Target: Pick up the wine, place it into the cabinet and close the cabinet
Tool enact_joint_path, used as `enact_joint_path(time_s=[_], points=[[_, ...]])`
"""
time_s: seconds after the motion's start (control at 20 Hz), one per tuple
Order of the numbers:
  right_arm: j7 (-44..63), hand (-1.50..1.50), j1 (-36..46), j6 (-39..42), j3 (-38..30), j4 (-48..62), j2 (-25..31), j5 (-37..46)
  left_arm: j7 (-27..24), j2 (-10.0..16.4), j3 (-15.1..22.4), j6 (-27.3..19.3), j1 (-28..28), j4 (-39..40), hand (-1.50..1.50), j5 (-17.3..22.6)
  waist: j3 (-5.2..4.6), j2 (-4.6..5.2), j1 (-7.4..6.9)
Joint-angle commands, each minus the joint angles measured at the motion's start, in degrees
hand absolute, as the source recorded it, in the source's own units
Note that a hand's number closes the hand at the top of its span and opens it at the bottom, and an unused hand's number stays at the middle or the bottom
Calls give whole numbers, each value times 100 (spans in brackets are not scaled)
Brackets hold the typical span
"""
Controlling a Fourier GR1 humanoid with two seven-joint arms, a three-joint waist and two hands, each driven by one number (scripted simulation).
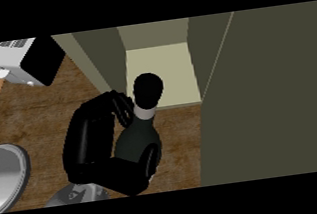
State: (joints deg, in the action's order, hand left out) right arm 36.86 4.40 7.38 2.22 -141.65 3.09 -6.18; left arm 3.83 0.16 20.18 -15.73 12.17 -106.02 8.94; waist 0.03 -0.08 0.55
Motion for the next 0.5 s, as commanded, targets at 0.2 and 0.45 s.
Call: enact_joint_path(time_s=[0.2, 0.45], points=[[116, -150, -409, 33, 197, -661, -111, -324, 432, -16, 556, -1181, 989, 254, 150, -317, -1, -4, -11], [95, -150, -155, 14, 257, -468, -92, -149, 398, -16, 790, -1949, 1873, 1051, 150, -310, -2, 0, 2]])
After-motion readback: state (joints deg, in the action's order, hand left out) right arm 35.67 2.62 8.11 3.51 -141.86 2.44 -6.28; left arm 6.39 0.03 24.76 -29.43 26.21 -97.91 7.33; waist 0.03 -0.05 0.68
